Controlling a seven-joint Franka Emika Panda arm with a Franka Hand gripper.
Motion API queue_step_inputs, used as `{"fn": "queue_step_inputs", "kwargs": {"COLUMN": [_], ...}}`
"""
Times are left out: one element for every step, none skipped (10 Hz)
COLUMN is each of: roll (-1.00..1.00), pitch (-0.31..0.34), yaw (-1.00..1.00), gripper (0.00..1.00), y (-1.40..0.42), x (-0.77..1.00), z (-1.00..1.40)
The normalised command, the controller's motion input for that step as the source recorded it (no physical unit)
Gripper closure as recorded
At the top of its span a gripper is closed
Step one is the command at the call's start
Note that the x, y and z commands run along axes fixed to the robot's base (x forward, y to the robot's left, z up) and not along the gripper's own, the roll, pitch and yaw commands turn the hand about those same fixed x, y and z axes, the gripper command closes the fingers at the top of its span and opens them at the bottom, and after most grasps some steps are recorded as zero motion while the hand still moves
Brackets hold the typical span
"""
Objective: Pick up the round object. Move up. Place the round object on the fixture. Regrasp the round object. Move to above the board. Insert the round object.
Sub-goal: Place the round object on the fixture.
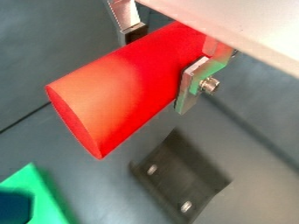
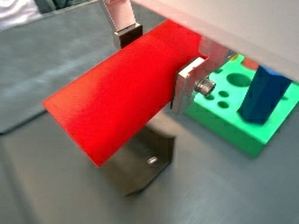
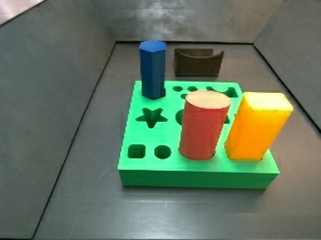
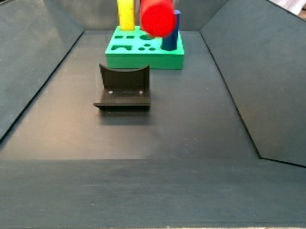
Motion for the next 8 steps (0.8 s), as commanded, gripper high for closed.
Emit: {"fn": "queue_step_inputs", "kwargs": {"roll": [-1.0,-1.0,-1.0,-1.0,-1.0,-1.0,-1.0,-1.0], "pitch": [0.169,0.168,0.177,0.175,0.17,0.17,0.168,0.159], "yaw": [-0.04,-0.06,-0.07,-0.08,-0.1,-0.13,-0.14,-0.17], "gripper": [1.0,1.0,1.0,1.0,1.0,1.0,1.0,1.0], "y": [-0.25,-0.15,-0.11,-0.03,0.01,0.04,0.04,0.04], "x": [1.0,1.0,0.94,0.83,0.76,0.66,0.58,0.49], "z": [-0.39,-0.21,-0.15,-0.1,-0.06,-0.03,-0.03,-0.03]}}
